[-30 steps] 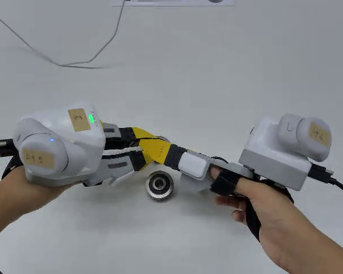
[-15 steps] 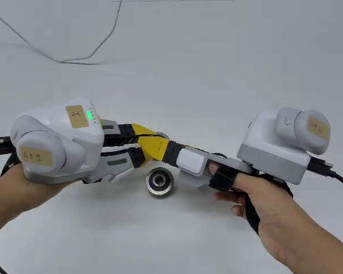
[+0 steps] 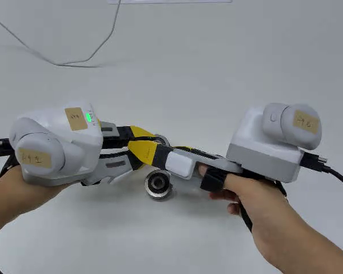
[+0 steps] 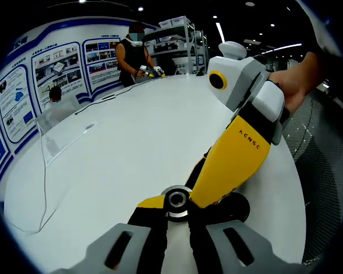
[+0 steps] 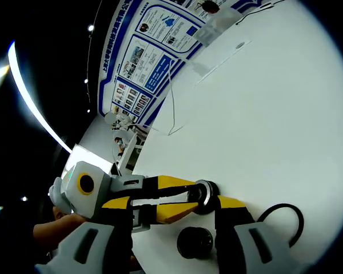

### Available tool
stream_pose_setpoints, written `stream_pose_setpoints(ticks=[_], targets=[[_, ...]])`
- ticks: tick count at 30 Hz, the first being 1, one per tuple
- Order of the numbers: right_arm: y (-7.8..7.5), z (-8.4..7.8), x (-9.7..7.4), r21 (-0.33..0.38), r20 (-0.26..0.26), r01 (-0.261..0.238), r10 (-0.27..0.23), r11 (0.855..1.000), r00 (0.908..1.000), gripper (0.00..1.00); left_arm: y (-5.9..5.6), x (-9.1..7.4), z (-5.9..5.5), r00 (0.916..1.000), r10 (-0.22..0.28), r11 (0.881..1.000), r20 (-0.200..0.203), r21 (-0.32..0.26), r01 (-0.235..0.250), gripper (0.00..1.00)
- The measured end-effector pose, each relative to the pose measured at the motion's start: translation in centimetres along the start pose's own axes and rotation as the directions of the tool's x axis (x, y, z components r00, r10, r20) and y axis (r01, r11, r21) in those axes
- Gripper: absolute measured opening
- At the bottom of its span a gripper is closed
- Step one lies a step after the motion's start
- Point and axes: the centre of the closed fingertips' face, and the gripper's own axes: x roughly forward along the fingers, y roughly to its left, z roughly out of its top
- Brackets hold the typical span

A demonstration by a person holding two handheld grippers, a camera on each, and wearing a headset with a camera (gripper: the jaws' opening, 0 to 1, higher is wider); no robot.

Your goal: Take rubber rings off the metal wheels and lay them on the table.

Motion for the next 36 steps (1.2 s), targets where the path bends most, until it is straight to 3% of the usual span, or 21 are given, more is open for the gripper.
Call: stream_pose_setpoints(ticks=[9,36], targets=[[0.03,0.08,0.21,-0.016,0.001,0.022,-0.022,1.0,0.9997,0.6,0.08,-0.03,-0.06,1.0,0.002,1.0,0.001,0.0,-0.002,0.13],[-0.3,0.56,-0.35,0.035,0.015,0.002,-0.002,0.999,0.9999,0.58,0.12,-0.02,-0.18,1.0,0.004,1.0,0.002,-0.003,-0.004,0.13]])
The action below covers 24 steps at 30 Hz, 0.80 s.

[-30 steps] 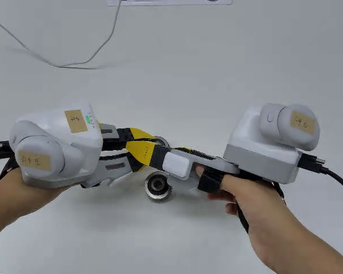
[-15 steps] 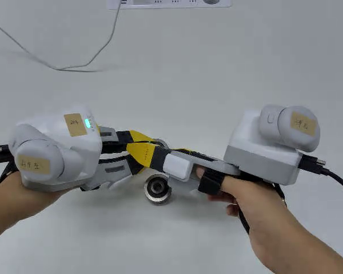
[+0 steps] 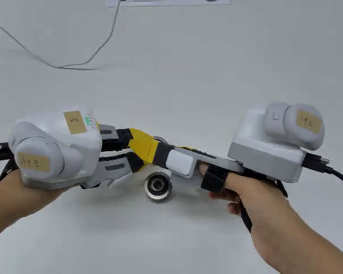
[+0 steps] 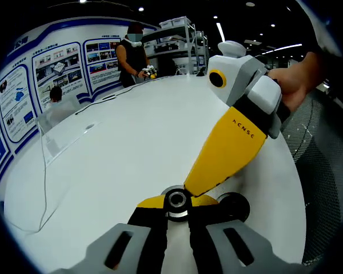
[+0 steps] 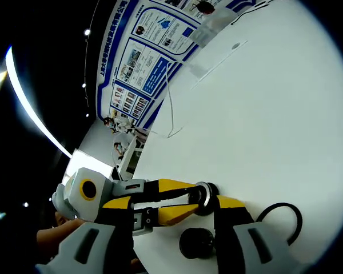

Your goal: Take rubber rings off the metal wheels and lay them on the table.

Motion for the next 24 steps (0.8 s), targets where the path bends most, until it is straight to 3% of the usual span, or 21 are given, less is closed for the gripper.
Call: stream_pose_setpoints(ticks=[3,13,18,24], targets=[[0.0,0.14,0.07,0.044,0.013,-0.01,0.009,0.999,0.9999,0.58,-0.04,-0.01,0.04,1.0,0.0,1.0,0.0,-0.001,0.0,0.13],[0.1,-0.39,0.16,0.034,-0.005,-0.009,0.009,0.999,0.9999,0.55,-0.06,0.0,0.11,1.0,0.0,1.0,0.0,-0.003,0.0,0.13],[-0.29,0.16,-0.2,0.159,0.038,-0.044,0.039,0.986,0.9985,0.53,-0.06,0.0,0.12,1.0,0.0,1.0,-0.001,-0.004,0.0,0.13],[-0.44,0.03,-0.44,0.12,0.032,-0.042,0.039,0.992,0.9987,0.5,-0.07,-0.01,0.13,1.0,0.0,1.0,0.0,-0.005,0.0,0.13]])
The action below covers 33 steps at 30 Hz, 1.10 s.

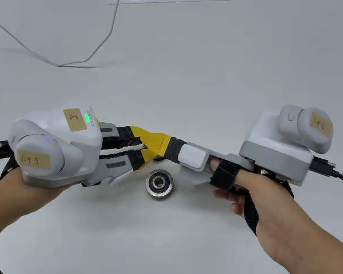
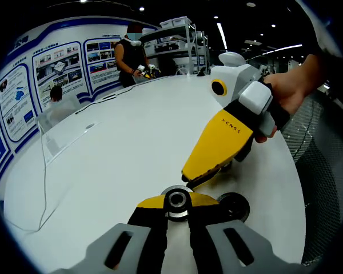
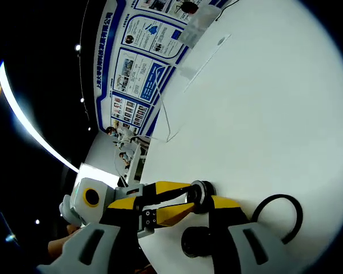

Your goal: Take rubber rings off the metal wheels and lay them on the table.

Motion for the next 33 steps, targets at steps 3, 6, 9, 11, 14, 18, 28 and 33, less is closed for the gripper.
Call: stream_pose_setpoints(ticks=[3,6,9,11,14,18,28,33], targets=[[-0.1,-0.1,0.0,0.001,-0.003,0.0,0.0,1.0,1.0,0.5,0.0,0.0,0.0,1.0,0.0,1.0,-0.001,0.0,0.0,0.13],[-0.3,-0.1,-0.1,-0.004,-0.005,0.008,-0.008,1.0,1.0,0.48,0.0,0.0,0.0,1.0,0.0,1.0,0.001,-0.001,0.0,0.13],[-0.7,0.0,-0.1,-0.016,0.002,0.018,-0.018,1.0,0.9998,0.41,0.0,0.0,0.0,1.0,0.0,1.0,0.0,0.0,0.0,0.13],[-1.1,0.1,-0.1,-0.015,0.003,0.027,-0.027,1.0,0.9996,0.39,0.0,0.0,0.0,1.0,0.0,1.0,0.001,-0.001,0.0,0.13],[-1.6,0.2,0.1,-0.02,0.003,0.043,-0.043,0.999,0.9991,0.33,0.0,0.0,0.0,1.0,0.0,1.0,0.001,0.001,0.0,0.13],[-1.8,0.1,0.3,-0.03,-0.001,0.063,-0.063,0.998,0.998,0.27,0.0,-0.1,0.0,1.0,0.0,1.0,0.001,0.0,0.0,0.13],[-2.7,-0.2,0.1,-0.037,-0.029,0.103,-0.104,0.994,0.9941,0.12,0.1,0.0,0.1,1.0,-0.003,1.0,0.001,-0.002,0.003,0.13],[-2.9,-0.3,0.1,-0.024,-0.03,0.11,-0.11,0.994,0.9935,0.07,0.2,0.1,0.0,1.0,-0.004,1.0,0.001,-0.001,0.004,0.13]])
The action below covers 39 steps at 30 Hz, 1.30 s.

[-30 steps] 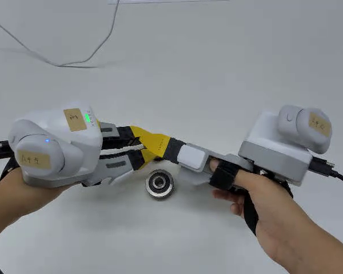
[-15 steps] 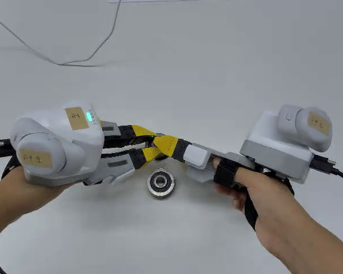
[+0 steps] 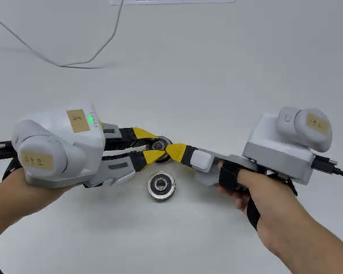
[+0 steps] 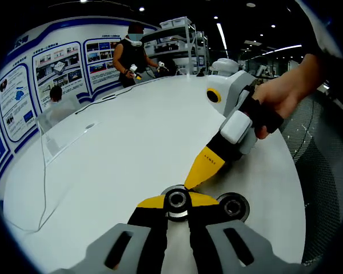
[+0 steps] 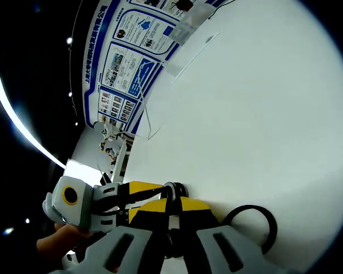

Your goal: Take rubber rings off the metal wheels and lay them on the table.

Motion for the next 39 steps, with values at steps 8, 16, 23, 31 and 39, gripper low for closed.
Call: stream_pose_setpoints(ticks=[8,16,23,31,39], targets=[[-0.3,0.3,0.0,0.004,0.0,0.009,-0.009,1.0,1.0,0.05,0.1,0.0,-0.1,1.0,-0.001,1.0,0.0,0.003,0.001,0.13],[-0.6,0.7,-0.2,0.013,-0.013,0.012,-0.012,1.0,0.9998,0.02,0.1,0.0,-0.1,1.0,-0.001,1.0,0.0,0.002,0.001,0.13],[-0.5,0.6,-0.2,0.053,-0.015,0.018,-0.017,0.998,0.9997,0.01,0.1,0.0,-0.2,1.0,-0.001,1.0,0.0,0.003,0.001,0.13],[0.4,0.3,-0.3,0.161,-0.011,-0.006,0.008,0.987,0.9999,0.0,0.1,0.0,-0.2,1.0,0.001,1.0,-0.003,-0.007,-0.001,0.13],[1.0,0.3,-0.2,0.173,-0.011,-0.026,0.029,0.985,0.9995,0.0,0.1,-0.1,-0.3,1.0,0.001,1.0,0.0,-0.009,-0.001,0.13]])
